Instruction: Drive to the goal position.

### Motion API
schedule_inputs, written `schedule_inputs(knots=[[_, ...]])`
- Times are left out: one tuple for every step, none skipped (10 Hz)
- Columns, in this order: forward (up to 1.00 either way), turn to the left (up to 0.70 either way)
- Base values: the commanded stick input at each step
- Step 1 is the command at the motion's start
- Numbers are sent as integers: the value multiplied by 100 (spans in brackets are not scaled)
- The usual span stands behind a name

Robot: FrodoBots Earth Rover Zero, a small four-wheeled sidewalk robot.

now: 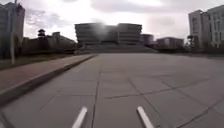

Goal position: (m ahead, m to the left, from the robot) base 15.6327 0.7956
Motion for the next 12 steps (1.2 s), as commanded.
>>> schedule_inputs(knots=[[100,0],[100,0],[100,0],[100,0],[100,0],[100,0],[100,0],[100,0],[100,0],[100,0],[100,0],[100,0]])
